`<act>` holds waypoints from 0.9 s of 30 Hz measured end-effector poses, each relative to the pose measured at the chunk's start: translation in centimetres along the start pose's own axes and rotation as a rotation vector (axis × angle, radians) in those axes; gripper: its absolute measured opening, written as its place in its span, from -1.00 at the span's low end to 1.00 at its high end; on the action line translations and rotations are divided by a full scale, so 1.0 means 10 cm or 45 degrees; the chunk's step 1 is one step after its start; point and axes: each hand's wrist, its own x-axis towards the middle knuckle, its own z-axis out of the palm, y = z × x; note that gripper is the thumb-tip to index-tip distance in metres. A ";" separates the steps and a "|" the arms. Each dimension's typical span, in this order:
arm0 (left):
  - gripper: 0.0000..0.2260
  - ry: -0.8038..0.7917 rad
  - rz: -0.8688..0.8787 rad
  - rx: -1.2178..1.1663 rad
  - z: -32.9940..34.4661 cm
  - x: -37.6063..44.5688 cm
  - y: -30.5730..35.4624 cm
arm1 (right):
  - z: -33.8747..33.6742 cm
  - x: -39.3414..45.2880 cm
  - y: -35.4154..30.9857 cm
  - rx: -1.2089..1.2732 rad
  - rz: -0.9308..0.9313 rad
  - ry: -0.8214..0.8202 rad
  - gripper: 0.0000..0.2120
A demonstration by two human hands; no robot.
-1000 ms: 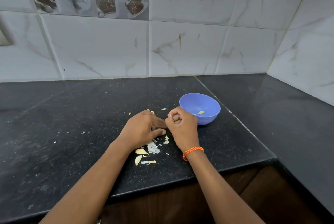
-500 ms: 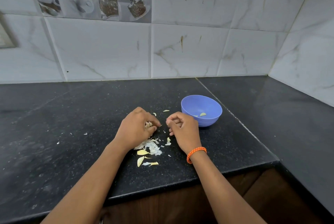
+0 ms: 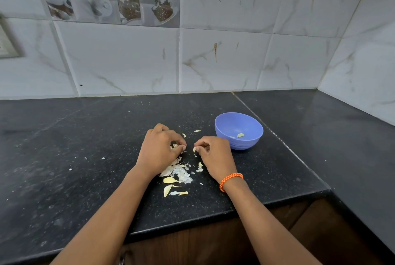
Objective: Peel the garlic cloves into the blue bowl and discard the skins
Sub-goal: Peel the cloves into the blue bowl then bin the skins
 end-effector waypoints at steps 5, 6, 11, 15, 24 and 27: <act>-0.94 0.047 -0.066 -0.080 0.00 0.00 0.00 | -0.17 0.16 -0.18 -0.286 -0.289 -0.068 -0.90; -0.95 0.040 -0.072 -0.093 0.01 0.00 0.01 | -0.23 0.21 -0.21 -0.295 -0.316 -0.024 -0.90; -0.95 -0.013 -0.096 -0.127 0.02 0.03 0.00 | -0.17 0.18 -0.21 -0.373 -0.366 0.046 -0.90; -0.91 -0.044 -0.058 -0.105 0.05 0.03 0.00 | -0.02 0.05 -0.22 -0.531 -0.328 -0.289 -0.83; -0.83 0.023 -0.068 -0.147 0.06 0.03 0.00 | -0.07 0.08 -0.19 -0.486 -0.263 -0.217 -0.85; -0.85 0.009 -0.078 -0.177 0.07 0.01 -0.01 | -0.03 0.14 -0.13 -0.367 -0.181 -0.240 -0.85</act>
